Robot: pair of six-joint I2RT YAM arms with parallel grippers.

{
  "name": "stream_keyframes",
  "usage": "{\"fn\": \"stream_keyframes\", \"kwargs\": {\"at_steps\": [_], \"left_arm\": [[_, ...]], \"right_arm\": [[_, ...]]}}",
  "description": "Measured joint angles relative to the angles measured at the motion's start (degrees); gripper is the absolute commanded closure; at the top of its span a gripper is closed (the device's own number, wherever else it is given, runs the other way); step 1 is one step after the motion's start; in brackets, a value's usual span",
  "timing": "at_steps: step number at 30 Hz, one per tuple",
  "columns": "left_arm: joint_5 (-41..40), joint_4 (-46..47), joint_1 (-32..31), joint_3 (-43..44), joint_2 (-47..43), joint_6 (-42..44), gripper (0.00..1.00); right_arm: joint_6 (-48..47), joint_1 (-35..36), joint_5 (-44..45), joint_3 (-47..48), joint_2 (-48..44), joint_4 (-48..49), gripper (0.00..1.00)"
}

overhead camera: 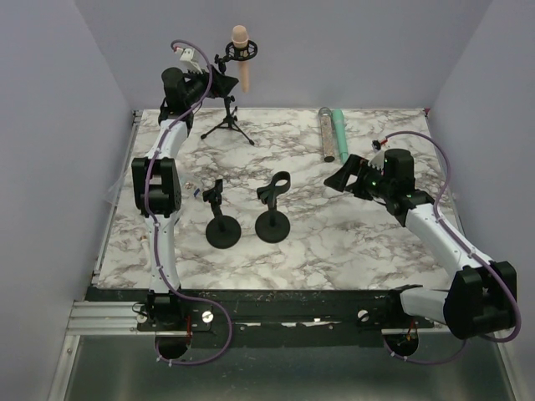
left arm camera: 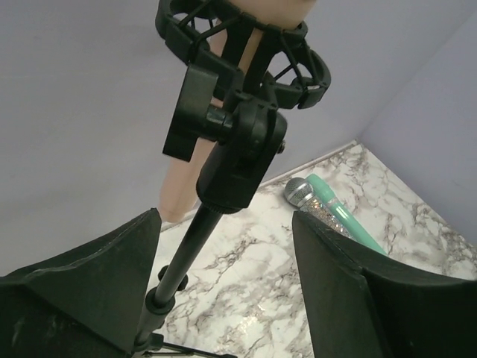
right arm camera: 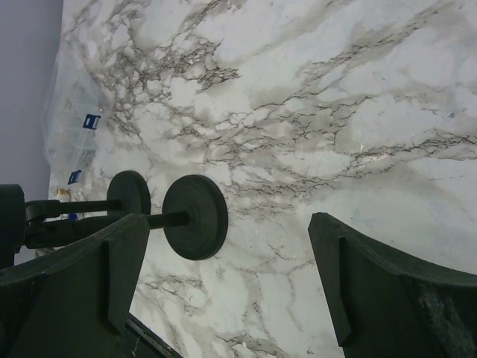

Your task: Remove the microphone from the stand

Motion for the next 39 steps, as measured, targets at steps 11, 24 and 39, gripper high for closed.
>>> {"fn": "stream_keyframes", "kwargs": {"at_steps": [11,24,39], "left_arm": [[2.40,0.50,-0.35,3.69,1.20,-1.01,0.56],[3.39,0.55,-0.31,2.91,1.20,0.85,0.87],[5.31,9.81,-0.59,-18.97,-11.02,2.60,1.00]], "right_arm": [[0.04,0.00,0.00,0.00,0.24,0.07,0.03],[0.02,0.00,0.04,-0.02,-0.09,0.09,0.03],[0.55,0.00,-0.02,-1.55,-2.29,0.96,0.03]]}}
